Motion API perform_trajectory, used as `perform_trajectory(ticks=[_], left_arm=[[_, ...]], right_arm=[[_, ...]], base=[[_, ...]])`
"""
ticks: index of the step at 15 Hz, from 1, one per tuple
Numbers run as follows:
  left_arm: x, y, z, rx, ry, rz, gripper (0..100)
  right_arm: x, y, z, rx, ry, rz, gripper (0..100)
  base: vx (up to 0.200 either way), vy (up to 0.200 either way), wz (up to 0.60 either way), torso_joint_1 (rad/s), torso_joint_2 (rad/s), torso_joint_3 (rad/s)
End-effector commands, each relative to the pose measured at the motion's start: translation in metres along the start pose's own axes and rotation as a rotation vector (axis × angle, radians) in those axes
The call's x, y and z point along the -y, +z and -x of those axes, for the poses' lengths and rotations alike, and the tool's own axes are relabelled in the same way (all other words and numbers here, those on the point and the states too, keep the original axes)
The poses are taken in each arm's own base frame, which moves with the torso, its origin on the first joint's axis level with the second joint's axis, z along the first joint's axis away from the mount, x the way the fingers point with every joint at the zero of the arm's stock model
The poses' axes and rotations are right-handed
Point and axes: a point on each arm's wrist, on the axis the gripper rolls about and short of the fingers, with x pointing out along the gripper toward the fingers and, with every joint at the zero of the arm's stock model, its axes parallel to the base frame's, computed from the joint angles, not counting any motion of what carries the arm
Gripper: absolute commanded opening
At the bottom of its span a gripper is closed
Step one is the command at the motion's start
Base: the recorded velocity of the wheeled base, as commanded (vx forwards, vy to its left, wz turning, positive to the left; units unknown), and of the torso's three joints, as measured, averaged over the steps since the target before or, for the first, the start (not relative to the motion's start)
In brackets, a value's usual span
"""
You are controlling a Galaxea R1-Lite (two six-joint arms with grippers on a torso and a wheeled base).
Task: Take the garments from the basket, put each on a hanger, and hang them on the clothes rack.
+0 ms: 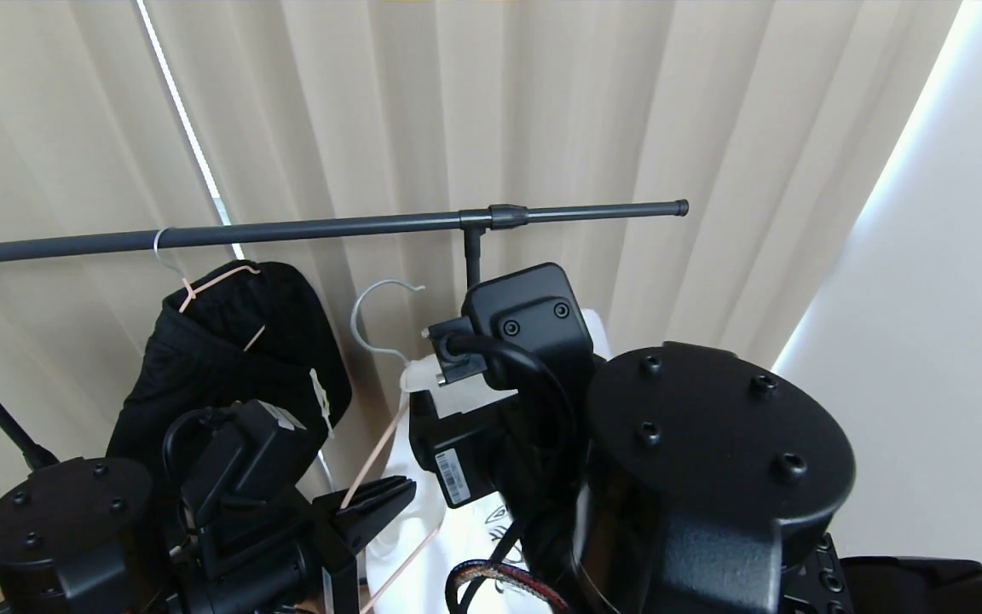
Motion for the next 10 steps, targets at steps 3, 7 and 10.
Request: perform_trajectory(ticks=[3,7,10], left_arm=[[-0.001,0.005,0.007,0.031,0.007,-0.002,0],[-0.002,0.007,0.011,0.048,0.012,-0.005,0],[-0.002,0.001,0.014,0.023,0.007,-0.064,0]], right_arm=[[0.011,0.005,-0.009,0.028,-0.042,-0.021,100],[0.011,0.004,-0.011,0.025,-0.043,-0.014,100],[0.012,0.003,-0.014,0.024,-0.051,-0.015,100]], base=[[0.000,0.000,0.00,0.000,0.00,0.000],[0.000,0.000,0.00,0.000,0.00,0.000],[0.000,0.000,0.00,0.000,0.00,0.000]])
